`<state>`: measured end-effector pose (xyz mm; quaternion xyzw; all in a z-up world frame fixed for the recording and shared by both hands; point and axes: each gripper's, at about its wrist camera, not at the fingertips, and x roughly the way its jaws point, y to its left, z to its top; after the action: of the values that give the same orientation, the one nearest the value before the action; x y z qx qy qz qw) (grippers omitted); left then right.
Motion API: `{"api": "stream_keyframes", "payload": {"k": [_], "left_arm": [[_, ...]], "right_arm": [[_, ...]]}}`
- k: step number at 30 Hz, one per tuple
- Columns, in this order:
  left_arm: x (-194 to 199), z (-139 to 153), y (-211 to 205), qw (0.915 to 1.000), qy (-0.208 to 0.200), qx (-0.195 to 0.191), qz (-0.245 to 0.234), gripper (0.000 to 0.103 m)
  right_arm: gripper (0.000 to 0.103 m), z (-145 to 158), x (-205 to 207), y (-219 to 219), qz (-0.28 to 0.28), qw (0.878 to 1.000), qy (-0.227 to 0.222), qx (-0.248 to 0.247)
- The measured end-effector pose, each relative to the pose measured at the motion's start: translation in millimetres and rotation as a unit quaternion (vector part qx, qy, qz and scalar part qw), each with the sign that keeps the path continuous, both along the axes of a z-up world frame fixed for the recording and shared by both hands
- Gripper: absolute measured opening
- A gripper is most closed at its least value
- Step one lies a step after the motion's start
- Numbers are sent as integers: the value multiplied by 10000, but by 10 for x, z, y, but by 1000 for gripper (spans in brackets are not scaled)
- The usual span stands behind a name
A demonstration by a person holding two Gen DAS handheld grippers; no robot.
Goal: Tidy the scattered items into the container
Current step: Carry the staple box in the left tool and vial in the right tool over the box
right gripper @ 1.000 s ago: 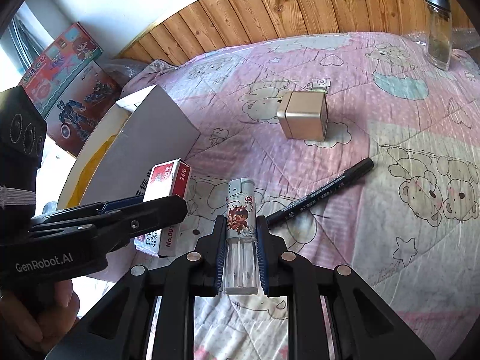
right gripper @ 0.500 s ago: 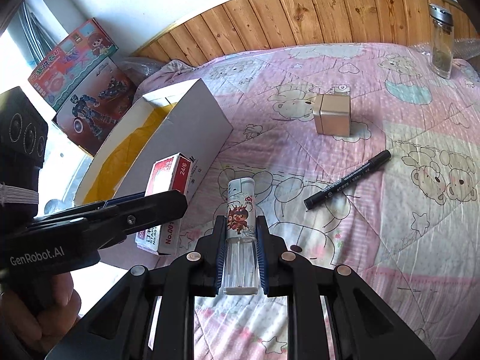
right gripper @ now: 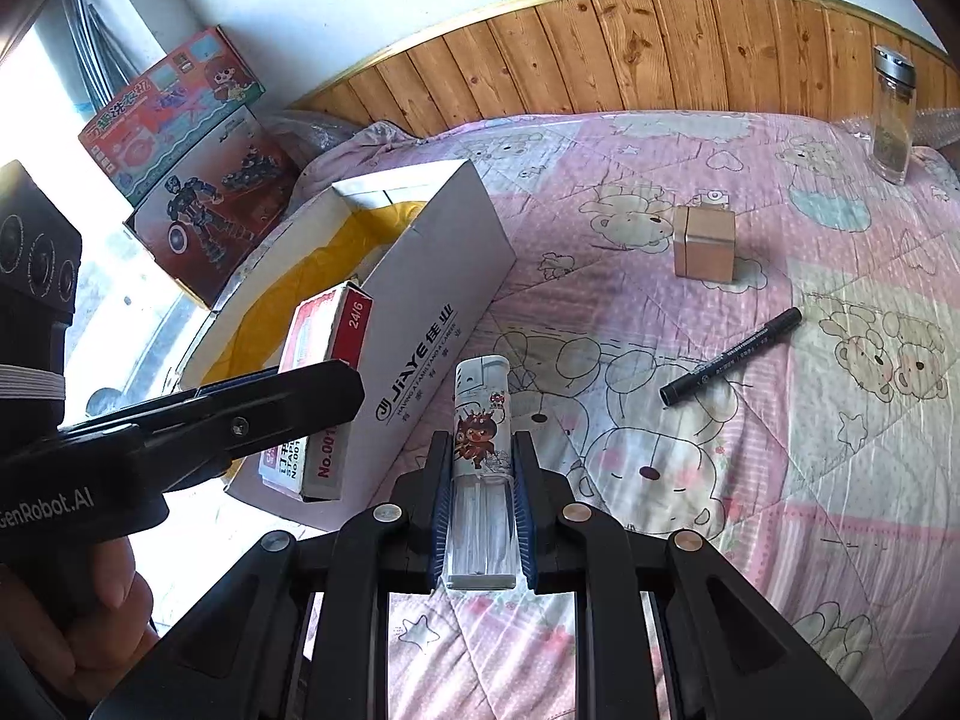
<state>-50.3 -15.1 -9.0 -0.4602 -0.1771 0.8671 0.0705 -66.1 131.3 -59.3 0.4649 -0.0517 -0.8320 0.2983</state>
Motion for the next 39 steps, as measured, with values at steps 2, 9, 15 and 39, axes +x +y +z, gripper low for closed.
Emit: {"api": "stream_keyframes", "payload": {"k": [2, 9, 15, 39], "left_arm": [[62, 36, -32, 10000, 58, -8, 19, 42], [257, 140, -182, 9997, 217, 46, 113, 42], [426, 213, -342, 9990, 379, 104, 206, 42], [894, 181, -1076, 9944, 543, 487, 769, 42]], "right_arm": [[20, 31, 44, -39, 18, 10000, 36, 15], [20, 163, 196, -202, 120, 9997, 181, 84], [20, 294, 333, -351, 220, 9991, 329, 156], [20, 535, 634, -1041, 700, 9949, 622, 385]]}}
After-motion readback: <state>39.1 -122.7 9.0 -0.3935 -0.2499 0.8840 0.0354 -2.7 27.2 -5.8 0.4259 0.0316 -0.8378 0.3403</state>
